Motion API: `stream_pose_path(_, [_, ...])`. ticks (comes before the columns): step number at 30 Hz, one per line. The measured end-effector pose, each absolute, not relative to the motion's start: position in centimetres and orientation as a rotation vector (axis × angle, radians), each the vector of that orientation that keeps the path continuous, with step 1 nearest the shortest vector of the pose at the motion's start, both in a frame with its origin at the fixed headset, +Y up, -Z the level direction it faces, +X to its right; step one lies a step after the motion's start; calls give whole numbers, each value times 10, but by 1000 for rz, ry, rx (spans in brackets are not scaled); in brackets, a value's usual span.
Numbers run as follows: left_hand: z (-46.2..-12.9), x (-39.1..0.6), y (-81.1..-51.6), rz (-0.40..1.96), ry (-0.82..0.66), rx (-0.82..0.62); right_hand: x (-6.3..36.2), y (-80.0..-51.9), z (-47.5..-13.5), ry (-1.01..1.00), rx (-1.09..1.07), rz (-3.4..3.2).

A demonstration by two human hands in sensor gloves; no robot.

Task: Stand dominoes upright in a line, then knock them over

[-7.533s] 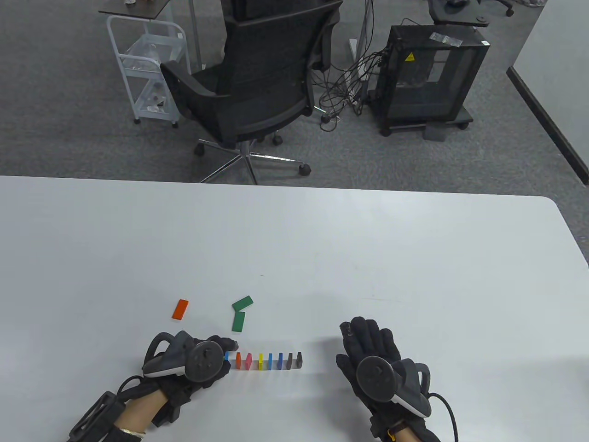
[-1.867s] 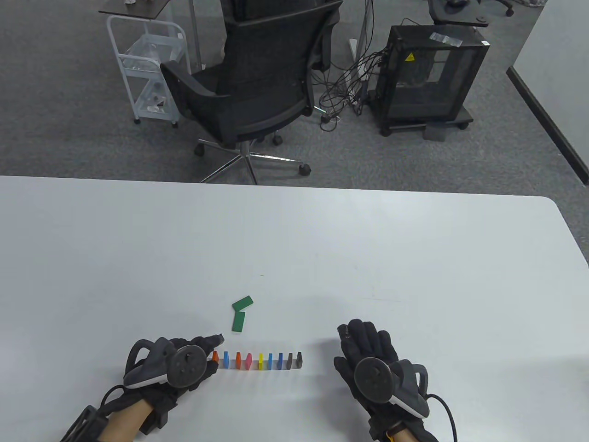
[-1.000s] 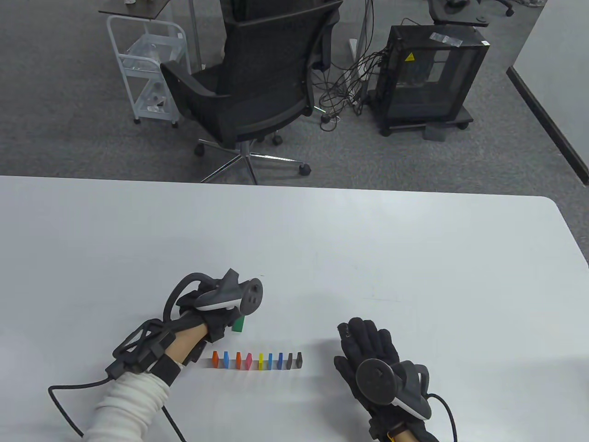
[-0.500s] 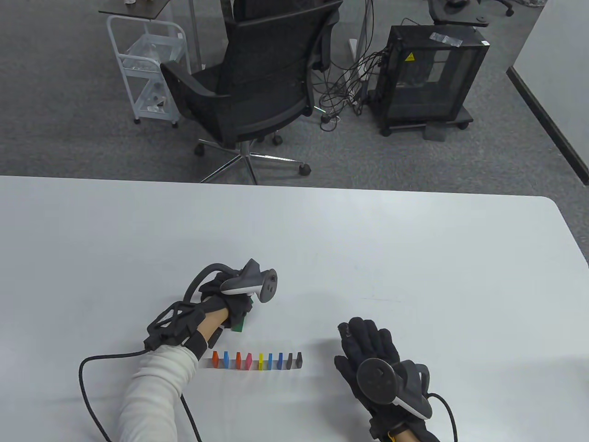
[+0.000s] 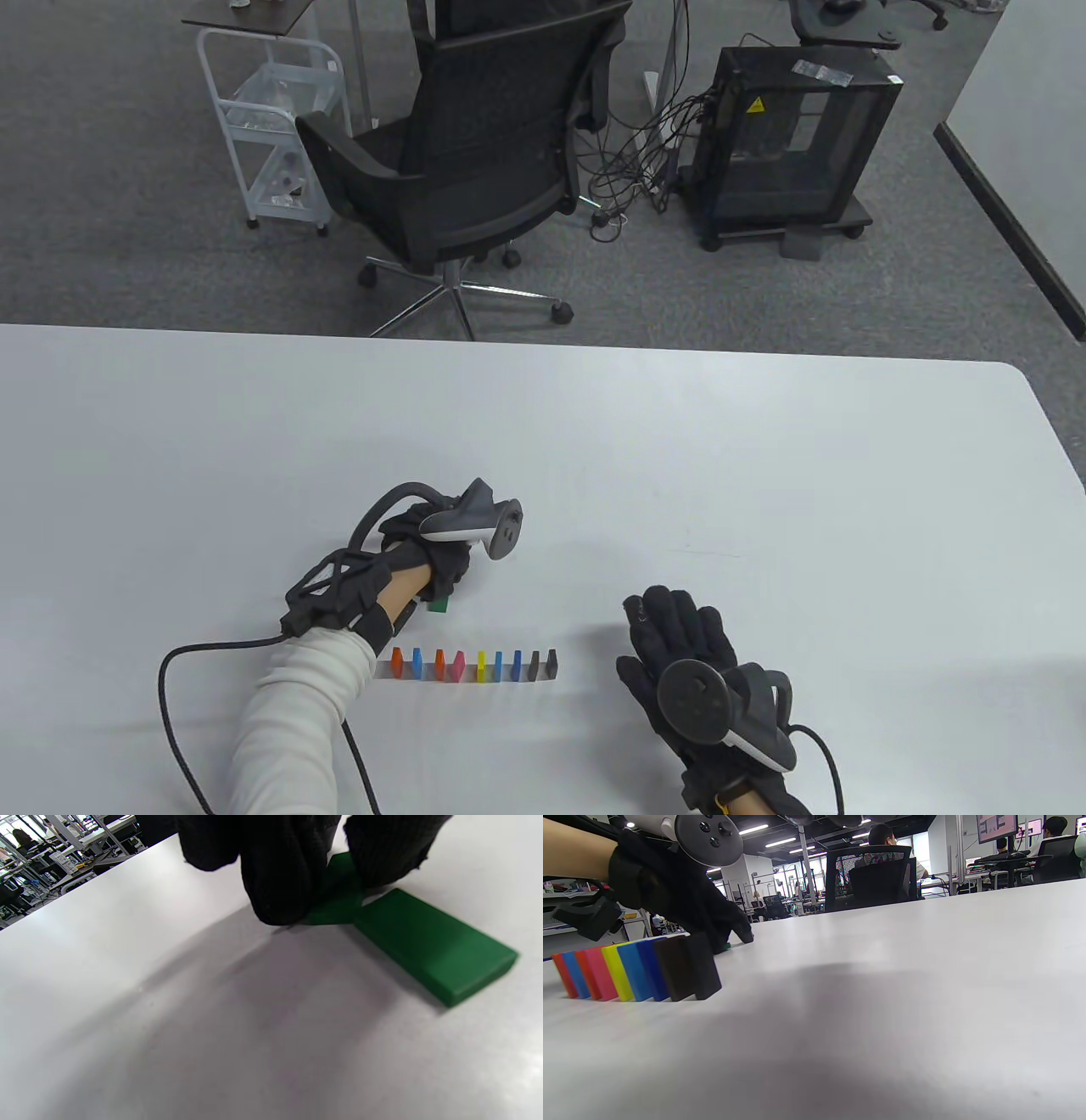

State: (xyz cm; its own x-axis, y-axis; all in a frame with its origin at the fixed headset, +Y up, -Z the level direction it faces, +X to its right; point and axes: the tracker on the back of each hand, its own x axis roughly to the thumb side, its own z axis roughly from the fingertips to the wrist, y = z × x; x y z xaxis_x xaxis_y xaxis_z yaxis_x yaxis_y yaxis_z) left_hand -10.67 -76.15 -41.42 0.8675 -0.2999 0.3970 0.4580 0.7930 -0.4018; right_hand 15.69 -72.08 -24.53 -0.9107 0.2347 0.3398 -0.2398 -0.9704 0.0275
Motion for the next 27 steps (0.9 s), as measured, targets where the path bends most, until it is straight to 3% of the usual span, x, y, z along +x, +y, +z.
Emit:
stream_pose_path(9, [-400, -130, -730, -304, -324, -409, 157, -721, -245, -23, 505, 2855])
stream_pose_path(16, [-360, -162, -699, -201, -366, -246, 157, -720, -245, -26, 504, 2860])
stream_pose_path(27, [-280, -216, -713, -29, -425, -94, 156, -722, -246, -14, 499, 2870])
